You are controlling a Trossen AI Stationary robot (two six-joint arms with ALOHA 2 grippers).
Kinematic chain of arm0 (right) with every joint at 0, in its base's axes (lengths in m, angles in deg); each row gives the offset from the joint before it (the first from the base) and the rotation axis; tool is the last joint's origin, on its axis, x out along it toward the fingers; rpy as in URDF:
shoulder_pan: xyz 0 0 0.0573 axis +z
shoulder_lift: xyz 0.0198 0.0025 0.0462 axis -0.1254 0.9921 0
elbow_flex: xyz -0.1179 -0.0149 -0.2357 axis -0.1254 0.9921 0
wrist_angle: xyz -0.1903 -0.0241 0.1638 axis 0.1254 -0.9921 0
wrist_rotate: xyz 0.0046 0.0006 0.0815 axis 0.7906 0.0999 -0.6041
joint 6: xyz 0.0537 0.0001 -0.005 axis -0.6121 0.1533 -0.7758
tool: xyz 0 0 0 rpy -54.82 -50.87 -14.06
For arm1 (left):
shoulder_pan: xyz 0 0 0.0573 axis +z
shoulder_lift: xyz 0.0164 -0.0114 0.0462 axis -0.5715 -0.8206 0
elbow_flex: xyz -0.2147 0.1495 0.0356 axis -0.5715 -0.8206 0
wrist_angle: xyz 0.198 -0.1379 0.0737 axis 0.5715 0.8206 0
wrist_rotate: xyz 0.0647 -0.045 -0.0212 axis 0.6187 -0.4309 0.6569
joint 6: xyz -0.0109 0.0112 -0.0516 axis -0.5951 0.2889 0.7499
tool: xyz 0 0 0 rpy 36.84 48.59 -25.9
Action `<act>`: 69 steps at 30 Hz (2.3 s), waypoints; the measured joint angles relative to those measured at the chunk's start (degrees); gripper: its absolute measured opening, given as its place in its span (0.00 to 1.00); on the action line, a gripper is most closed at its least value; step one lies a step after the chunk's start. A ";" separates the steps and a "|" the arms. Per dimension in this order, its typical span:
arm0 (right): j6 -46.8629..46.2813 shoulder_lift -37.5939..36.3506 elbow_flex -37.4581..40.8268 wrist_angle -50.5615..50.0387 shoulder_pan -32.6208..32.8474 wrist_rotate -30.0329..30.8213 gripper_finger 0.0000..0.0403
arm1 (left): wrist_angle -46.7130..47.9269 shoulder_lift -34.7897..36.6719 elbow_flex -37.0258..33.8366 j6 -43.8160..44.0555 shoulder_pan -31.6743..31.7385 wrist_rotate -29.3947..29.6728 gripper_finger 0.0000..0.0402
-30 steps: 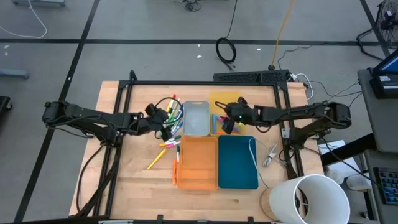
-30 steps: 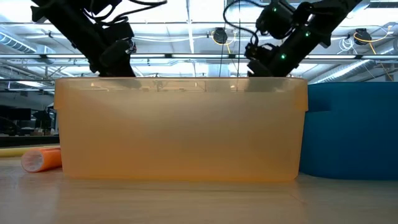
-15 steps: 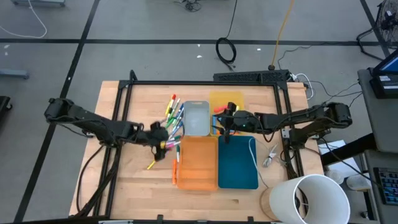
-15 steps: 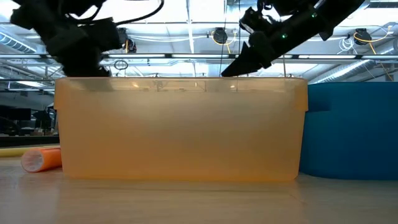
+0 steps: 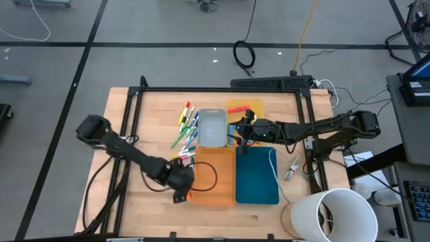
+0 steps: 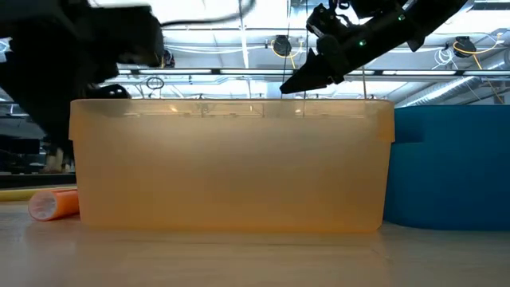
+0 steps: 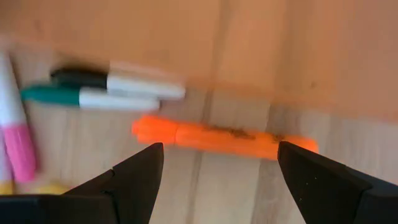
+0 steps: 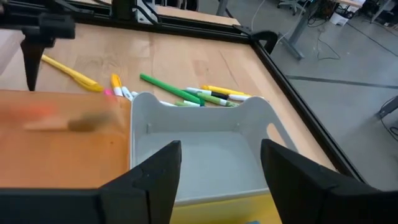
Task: Pick & Place Markers
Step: Put the orange highlighter pen into the yellow bin
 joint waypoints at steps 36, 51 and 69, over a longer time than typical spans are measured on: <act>-0.37 0.00 -0.02 -0.28 0.02 0.00 0.51 | 3.19 -4.86 6.08 -15.54 2.19 3.43 0.80; -0.35 0.00 -0.02 -0.04 0.00 0.02 0.51 | -5.82 -4.60 -2.11 -10.29 5.01 -8.57 0.80; -0.35 0.00 -0.02 0.07 0.02 0.02 0.51 | 14.97 1.99 -2.27 13.83 5.44 -6.30 0.80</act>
